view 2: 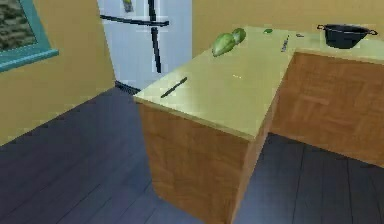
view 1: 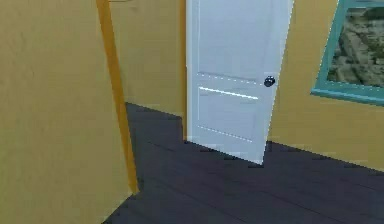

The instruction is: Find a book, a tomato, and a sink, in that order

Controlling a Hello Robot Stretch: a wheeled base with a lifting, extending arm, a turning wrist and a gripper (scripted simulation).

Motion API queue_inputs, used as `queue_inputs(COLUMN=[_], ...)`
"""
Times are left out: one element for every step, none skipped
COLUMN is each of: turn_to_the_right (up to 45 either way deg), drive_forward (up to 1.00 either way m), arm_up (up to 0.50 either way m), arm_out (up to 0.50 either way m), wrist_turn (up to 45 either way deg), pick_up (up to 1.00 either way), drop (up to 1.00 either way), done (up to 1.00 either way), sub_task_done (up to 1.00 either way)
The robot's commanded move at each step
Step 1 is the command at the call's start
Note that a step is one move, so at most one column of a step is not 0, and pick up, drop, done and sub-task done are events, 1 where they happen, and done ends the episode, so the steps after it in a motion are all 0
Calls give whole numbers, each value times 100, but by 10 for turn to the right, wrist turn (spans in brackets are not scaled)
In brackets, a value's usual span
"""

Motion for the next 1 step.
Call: queue_inputs(turn_to_the_right=[0], drive_forward=[100], arm_up=[0], arm_out=[0], wrist_turn=[0], pick_up=[0], drop=[0], done=[0], sub_task_done=[0])
